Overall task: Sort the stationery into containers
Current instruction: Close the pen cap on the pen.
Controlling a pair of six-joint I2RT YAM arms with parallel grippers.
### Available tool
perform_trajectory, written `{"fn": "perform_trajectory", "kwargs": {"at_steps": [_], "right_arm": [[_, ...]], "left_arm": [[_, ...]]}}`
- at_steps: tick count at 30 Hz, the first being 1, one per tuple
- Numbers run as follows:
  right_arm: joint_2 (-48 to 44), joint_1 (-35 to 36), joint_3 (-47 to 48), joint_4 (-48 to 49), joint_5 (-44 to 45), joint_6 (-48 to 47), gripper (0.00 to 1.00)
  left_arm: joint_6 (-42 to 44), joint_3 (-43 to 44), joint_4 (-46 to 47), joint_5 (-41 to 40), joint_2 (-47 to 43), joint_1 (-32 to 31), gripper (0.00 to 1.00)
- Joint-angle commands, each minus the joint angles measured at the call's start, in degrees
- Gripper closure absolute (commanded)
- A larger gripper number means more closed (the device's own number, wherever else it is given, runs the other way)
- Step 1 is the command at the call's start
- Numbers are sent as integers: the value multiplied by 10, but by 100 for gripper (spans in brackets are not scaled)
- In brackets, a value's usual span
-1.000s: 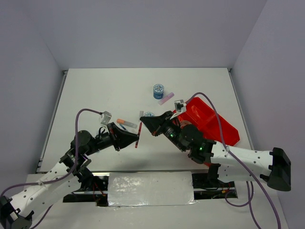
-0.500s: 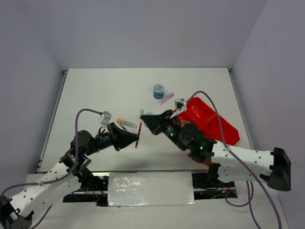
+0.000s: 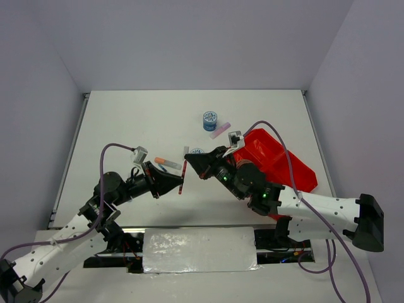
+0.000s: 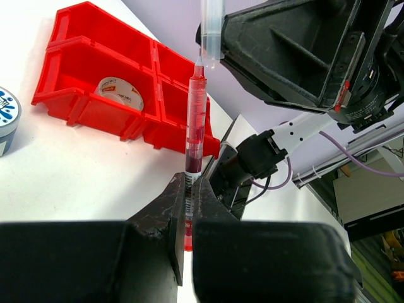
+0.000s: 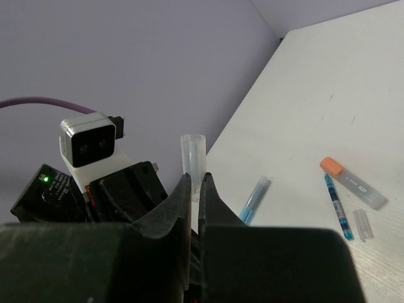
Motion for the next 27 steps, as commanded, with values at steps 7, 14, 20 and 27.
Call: {"fn": "perform_trajectory", "kwargs": {"at_steps": [7, 14, 20, 27], "right_arm": [[7, 2, 4, 6, 20, -11, 100], [4, 2, 15, -1, 20, -29, 100], [-12, -3, 21, -7, 32, -50, 100], [-19, -10, 15, -2, 26, -46, 100]], "left_arm": [[10, 21, 25, 2, -2, -2, 100], [10, 17, 24, 1, -5, -2, 100], [8, 13, 29, 6, -1, -2, 100], [6, 12, 33, 8, 3, -2, 100]]}}
